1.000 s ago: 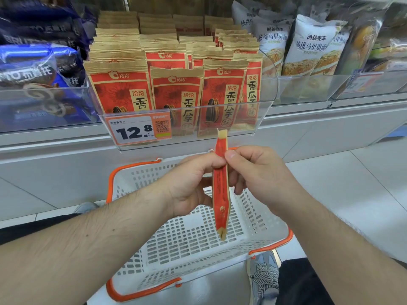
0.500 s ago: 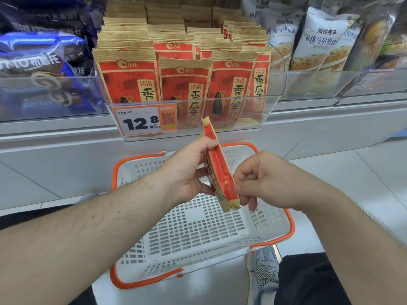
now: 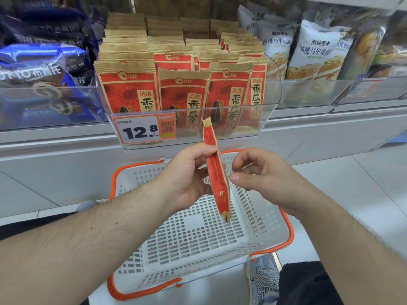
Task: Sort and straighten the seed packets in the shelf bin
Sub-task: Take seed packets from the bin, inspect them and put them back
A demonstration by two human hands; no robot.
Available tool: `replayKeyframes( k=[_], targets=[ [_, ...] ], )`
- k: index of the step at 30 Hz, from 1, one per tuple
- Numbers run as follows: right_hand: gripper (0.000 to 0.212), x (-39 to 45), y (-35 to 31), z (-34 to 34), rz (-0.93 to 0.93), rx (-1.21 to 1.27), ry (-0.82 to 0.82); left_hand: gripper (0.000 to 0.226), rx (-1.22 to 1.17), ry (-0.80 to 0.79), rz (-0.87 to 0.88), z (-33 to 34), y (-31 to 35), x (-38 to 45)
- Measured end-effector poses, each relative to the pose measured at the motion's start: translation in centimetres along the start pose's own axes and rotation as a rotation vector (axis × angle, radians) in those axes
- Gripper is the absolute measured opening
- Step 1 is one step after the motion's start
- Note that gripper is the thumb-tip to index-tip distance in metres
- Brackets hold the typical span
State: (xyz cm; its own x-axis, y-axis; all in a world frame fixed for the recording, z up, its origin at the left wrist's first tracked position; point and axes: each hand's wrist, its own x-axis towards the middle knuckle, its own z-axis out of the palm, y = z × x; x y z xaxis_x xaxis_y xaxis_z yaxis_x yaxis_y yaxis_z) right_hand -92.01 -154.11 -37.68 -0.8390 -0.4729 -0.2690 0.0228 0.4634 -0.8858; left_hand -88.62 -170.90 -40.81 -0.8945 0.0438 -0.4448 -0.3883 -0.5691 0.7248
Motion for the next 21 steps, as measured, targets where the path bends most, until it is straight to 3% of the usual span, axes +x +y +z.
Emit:
replayKeyframes(
  k=[2, 4, 8, 14, 21],
  targets=[
    [0.049, 0.5, 0.5, -0.1, 0.097, 0.146, -0.027, 0.052, -0.042, -0.08, 0.008, 0.0, 0.0, -0.1],
    [0.065, 0.6, 0.7, 0.3, 0.15, 0.282, -0.136, 0.055, -0.067, -0.142, 0.006, 0.0, 0.0, -0.3],
    [0.05, 0.7, 0.6, 1.6, 0.067, 0.339, -0.067, 0.049, -0.054, -0.149, -0.018, -0.1, 0.4, -0.1],
    [0.036, 0.9, 1.1, 2.2, 0.01, 0.056, 0.201, 0.042, 0.073, -0.03, 0.07, -0.1, 0.5, 0.0],
    [0.019, 1.1, 0.9, 1.9, 0.022, 0.136, 0.173, 0.042, 0.062, -0.006, 0.052, -0.1, 0.9, 0.0]
  ],
)
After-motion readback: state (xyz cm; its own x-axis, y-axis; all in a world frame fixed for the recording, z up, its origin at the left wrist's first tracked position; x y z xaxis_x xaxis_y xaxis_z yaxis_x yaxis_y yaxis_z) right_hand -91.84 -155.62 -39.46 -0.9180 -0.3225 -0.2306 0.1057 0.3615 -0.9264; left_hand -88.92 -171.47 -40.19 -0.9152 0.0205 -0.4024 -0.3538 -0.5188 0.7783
